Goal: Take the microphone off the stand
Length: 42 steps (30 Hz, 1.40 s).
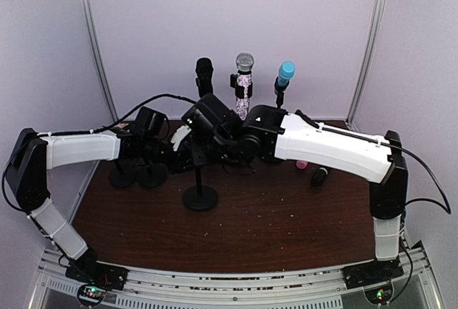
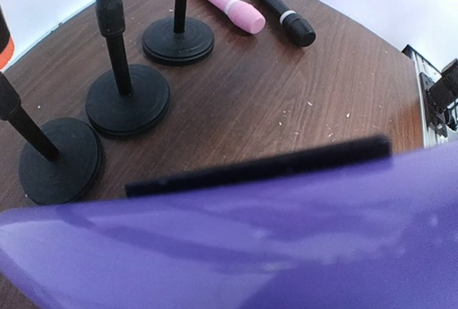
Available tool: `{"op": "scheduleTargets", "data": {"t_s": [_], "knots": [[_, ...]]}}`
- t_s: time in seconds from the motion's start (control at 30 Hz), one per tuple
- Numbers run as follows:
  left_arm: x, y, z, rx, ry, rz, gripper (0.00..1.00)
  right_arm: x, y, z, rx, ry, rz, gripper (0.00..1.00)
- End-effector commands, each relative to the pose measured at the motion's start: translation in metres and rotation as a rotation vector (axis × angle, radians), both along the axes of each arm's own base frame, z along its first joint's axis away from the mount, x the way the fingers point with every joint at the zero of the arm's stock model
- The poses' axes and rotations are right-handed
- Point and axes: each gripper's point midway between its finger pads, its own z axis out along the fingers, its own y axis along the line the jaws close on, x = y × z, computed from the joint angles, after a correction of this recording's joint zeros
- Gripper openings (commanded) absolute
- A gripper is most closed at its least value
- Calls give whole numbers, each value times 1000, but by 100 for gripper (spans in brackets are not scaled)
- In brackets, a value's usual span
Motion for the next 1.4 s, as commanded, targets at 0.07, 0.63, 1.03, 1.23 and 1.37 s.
{"op": "scheduleTargets", "data": {"t_s": [0.07, 0.63, 1.03, 1.23, 1.37], "knots": [[25, 6, 2, 39, -92, 83, 0, -16, -8, 15, 52, -12, 18, 0], [66, 33, -6, 124, -153, 218, 0, -59, -48, 11, 26, 11, 62, 0], [89, 55, -5, 155, -180, 298, 0, -68, -68, 31, 38, -19, 59, 0], [101, 70, -8, 192, -223, 319, 0, -72, -88, 33, 46, -22, 37, 0], [110, 81, -12, 226, -256, 338, 0, -77, -108, 32, 57, -20, 16, 0]]}}
